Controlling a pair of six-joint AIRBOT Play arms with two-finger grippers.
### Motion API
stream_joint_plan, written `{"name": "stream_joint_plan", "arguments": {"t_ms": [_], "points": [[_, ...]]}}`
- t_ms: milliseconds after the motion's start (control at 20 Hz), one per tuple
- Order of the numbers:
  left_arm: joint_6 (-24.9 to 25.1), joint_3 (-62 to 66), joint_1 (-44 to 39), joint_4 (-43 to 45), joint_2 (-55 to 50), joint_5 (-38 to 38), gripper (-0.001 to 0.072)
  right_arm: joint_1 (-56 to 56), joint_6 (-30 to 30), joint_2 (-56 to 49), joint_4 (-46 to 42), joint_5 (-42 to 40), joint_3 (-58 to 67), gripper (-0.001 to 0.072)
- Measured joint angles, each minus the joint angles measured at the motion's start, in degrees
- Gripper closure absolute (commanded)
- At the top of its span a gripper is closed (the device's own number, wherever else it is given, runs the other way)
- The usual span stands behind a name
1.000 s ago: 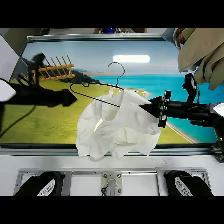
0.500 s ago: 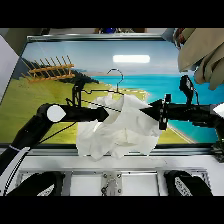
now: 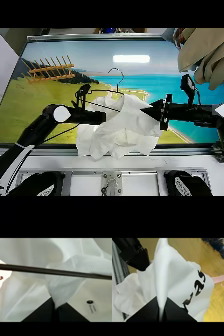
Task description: Fold the clothes and pants, and hang the long-sleeved shirts on hangers.
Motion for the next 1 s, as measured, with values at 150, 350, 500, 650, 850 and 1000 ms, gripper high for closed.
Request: {"name": "stream_joint_plan", "arguments": {"t_ms": [150, 350, 500, 650, 850, 1000], "points": [[0.0, -0.02, 6.62, 2.82, 2.38, -3.72, 0.0689, 0.0, 1.42, 1.18, -0.11, 0.0, 0.98, 0.0696], [0.63, -0.02, 15.98, 4.04, 4.17, -7.19, 0.0689, 0.0, 3.08, 2.51, -0.17, 0.22, 1.55, 0.0697], [1.57, -0.04, 20.17, 4.44, 4.57, -8.17, 0.0689, 0.0, 3.74, 3.04, -0.17, 1.29, 1.66, 0.0696], [2.16, -0.02, 23.32, 3.82, 4.72, -8.35, 0.069, 0.0, 3.93, 3.34, -0.17, 2.27, 1.68, 0.0697], [2.64, 0.22, 27.08, -0.96, 4.76, -8.33, 0.069, 0.0, 4.15, 3.58, 0.0, 2.89, 1.73, 0.0696], [3.48, 2.6, 29.07, -2.27, 4.74, -8.37, 0.069, 0.0, 4.42, 3.63, -0.28, 2.86, 1.75, 0.0697]]}}
